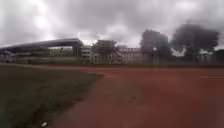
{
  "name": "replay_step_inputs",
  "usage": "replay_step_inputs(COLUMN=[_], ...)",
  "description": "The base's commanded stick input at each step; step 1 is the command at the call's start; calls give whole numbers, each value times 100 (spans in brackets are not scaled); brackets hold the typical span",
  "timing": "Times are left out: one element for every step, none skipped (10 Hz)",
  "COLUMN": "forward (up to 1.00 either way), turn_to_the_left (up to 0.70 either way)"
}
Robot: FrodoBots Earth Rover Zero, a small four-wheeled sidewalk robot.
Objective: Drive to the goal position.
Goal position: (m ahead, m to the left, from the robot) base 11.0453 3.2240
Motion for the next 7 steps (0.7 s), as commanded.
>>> replay_step_inputs(forward=[70, 70, 70, 70, 70, 70, 70], turn_to_the_left=[0, 0, 0, 0, 0, 0, 0])
